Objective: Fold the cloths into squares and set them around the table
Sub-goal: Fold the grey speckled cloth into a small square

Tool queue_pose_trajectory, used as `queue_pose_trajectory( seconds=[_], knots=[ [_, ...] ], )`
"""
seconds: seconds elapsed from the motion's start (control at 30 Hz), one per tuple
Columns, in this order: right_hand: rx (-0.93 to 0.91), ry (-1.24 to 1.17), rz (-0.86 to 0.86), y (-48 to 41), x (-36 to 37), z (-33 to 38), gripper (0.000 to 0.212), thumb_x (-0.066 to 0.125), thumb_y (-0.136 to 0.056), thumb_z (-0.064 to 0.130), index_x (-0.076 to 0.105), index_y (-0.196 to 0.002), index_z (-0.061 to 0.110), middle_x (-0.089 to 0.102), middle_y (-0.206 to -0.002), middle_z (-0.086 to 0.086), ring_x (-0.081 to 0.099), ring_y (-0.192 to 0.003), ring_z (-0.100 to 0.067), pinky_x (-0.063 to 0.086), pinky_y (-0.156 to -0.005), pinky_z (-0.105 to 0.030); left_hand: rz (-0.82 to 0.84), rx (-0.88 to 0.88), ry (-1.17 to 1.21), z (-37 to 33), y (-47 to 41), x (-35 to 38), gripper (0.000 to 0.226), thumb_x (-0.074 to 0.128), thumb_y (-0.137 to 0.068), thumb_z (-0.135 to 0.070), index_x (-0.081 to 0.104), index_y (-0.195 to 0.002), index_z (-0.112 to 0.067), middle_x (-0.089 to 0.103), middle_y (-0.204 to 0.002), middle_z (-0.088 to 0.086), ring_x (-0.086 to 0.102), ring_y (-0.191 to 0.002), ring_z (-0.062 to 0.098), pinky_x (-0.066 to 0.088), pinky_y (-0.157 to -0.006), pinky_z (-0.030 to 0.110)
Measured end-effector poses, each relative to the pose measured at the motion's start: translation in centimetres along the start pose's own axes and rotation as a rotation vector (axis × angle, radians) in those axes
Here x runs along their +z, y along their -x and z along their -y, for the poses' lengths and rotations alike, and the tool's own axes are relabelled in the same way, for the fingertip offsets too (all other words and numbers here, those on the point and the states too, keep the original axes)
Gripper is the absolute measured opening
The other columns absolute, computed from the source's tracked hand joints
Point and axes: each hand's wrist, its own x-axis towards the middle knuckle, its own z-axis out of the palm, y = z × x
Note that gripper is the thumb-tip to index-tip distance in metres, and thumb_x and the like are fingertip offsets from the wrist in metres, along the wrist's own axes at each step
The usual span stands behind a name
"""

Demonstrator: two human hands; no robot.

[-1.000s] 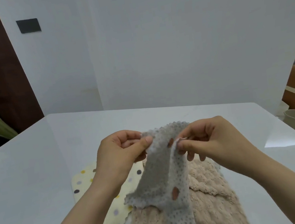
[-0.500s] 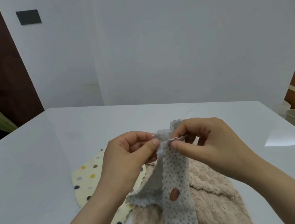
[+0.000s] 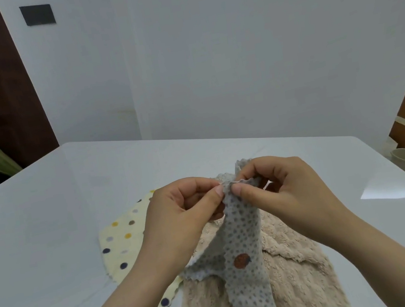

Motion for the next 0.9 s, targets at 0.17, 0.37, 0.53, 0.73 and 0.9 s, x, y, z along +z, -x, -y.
queue_pose_trajectory(
  seconds=[0.17, 0.37, 0.53, 0.73, 0.9],
  knots=[
    [0.004, 0.013, -0.001, 0.0, 0.1, 0.2, 0.013, 0.070, -0.084, 0.022, 0.070, -0.072, 0.017, 0.061, -0.062, 0.008, 0.049, -0.051, -0.001, 0.035, -0.050, -0.009, 0.002, 0.035, -0.032, -0.1, 0.2, -0.2, 0.009, 0.068, -0.082, -0.012, 0.075, -0.086, -0.008, 0.075, -0.078, 0.009, 0.072, -0.076, 0.027, 0.060, -0.074, 0.034],
    [0.003, 0.023, 0.000, 0.1, 0.0, 0.4, 0.013, 0.071, -0.083, 0.025, 0.071, -0.072, 0.018, 0.059, -0.061, 0.010, 0.048, -0.051, -0.002, 0.035, -0.050, -0.010, 0.003, 0.092, -0.102, -0.4, 0.6, -0.2, 0.009, 0.068, -0.082, -0.012, 0.076, -0.085, -0.011, 0.076, -0.075, 0.002, 0.071, -0.070, 0.015, 0.058, -0.068, 0.025],
    [-0.010, 0.051, -0.006, 0.2, -0.1, 0.3, 0.013, 0.071, -0.083, 0.025, 0.070, -0.072, 0.017, 0.062, -0.064, 0.002, 0.048, -0.054, -0.002, 0.036, -0.052, -0.011, 0.008, 0.120, -0.118, -0.7, 1.1, -0.1, 0.010, 0.067, -0.083, -0.016, 0.077, -0.086, -0.014, 0.076, -0.076, -0.002, 0.072, -0.071, 0.012, 0.057, -0.069, 0.021],
    [-0.017, 0.045, -0.010, 0.2, -0.2, 0.3, 0.012, 0.071, -0.083, 0.024, 0.071, -0.073, 0.017, 0.061, -0.062, 0.007, 0.049, -0.052, -0.002, 0.035, -0.051, -0.010, -0.018, 0.130, -0.122, -0.8, 1.0, 0.1, 0.009, 0.070, -0.081, -0.012, 0.077, -0.085, -0.014, 0.076, -0.076, -0.002, 0.072, -0.072, 0.012, 0.057, -0.070, 0.022],
    [-0.034, 0.040, -0.010, 0.3, -0.3, 0.3, 0.012, 0.072, -0.084, 0.023, 0.070, -0.072, 0.017, 0.060, -0.062, 0.009, 0.048, -0.052, -0.002, 0.035, -0.051, -0.008, -0.049, 0.161, -0.154, -0.9, 1.0, 0.2, 0.010, 0.068, -0.082, -0.011, 0.078, -0.081, -0.016, 0.075, -0.071, -0.003, 0.071, -0.067, 0.011, 0.057, -0.066, 0.022]
  ],
)
